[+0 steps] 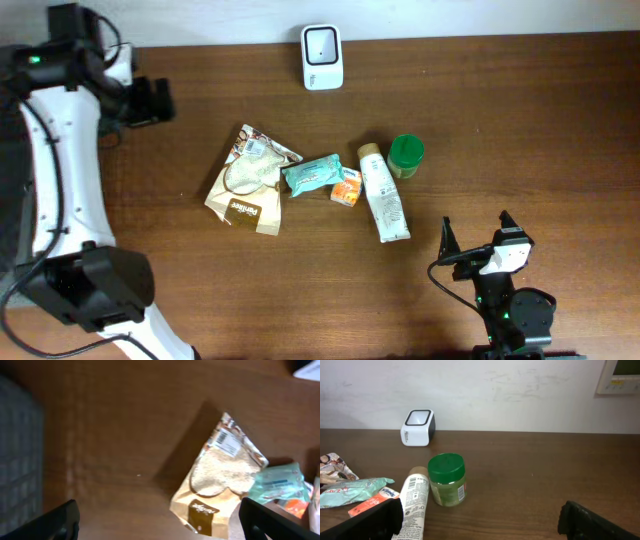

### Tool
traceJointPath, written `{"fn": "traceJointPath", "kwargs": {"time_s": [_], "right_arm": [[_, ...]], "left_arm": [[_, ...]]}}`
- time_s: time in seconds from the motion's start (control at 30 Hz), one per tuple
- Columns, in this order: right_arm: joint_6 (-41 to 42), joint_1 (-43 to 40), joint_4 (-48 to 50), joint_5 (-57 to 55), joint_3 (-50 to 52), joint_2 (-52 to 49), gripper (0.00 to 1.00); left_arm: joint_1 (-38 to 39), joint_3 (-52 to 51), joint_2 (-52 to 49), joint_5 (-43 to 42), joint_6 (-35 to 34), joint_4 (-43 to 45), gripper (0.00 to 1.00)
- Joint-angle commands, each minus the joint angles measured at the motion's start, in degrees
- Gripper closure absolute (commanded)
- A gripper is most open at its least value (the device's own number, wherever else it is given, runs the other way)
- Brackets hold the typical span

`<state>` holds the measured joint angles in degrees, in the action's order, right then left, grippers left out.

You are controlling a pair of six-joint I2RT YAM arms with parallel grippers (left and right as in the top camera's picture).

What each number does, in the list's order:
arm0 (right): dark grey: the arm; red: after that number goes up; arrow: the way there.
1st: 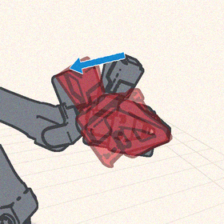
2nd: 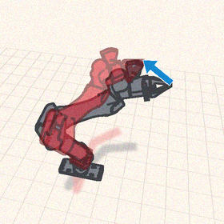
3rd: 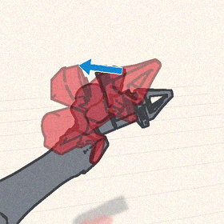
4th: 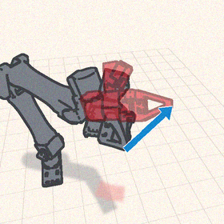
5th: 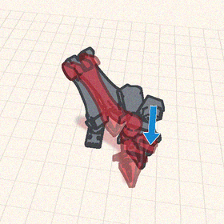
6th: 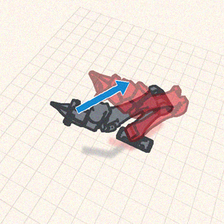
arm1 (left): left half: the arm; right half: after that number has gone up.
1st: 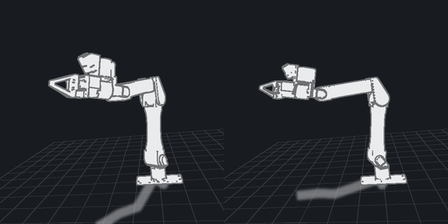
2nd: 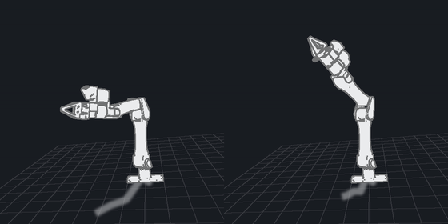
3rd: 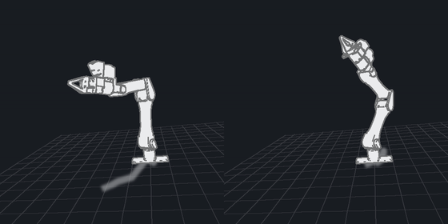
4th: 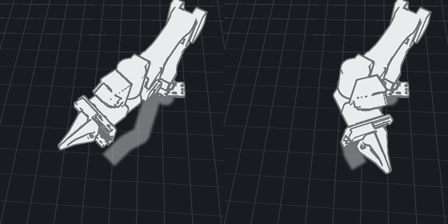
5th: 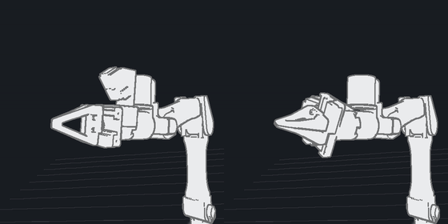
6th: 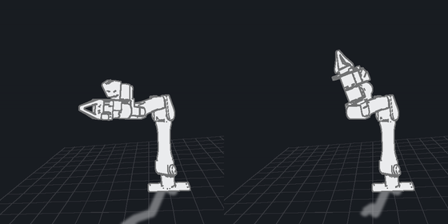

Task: Scan the item barcode
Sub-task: 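Move the right gripper to the white tube and grasp it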

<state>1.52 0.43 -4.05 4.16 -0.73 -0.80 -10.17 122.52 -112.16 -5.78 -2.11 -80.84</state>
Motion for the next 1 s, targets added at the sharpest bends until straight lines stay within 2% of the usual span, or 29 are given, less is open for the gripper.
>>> {"fn": "traceJointPath", "kwargs": {"time_s": [0.0,0.1,0.2,0.27,0.33,0.77,0.97], "right_arm": [[0.3,0.3,-0.1,-0.3,0.4,0.4,0.02],[0.3,0.3,-0.1,-0.3,0.4,0.4,0.02],[0.3,0.3,-0.1,-0.3,0.4,0.4,0.02],[0.3,0.3,-0.1,-0.3,0.4,0.4,0.02],[0.3,0.3,-0.1,-0.3,0.4,0.4,0.02],[-0.2,0.3,0.5,-2.0,0.4,0.4,0.02],[0.9,0.3,0.0,1.3,0.4,0.4,0.02]], "left_arm": [[-2.4,0.3,0.2,-1.5,1.3,-0.3,0.01],[-2.9,0.3,0.2,-1.2,2.3,0.0,0.01],[-2.9,0.3,0.2,-1.2,9.2,3.2,0.09],[-2.9,0.3,0.2,-1.2,11.0,5.1,0.06],[-2.9,0.3,0.2,-1.2,11.0,5.3,0.0],[-3.6,0.3,0.2,-3.2,10.6,5.3,0.01],[-3.6,0.3,0.2,-3.2,10.6,5.3,0.01]]}}
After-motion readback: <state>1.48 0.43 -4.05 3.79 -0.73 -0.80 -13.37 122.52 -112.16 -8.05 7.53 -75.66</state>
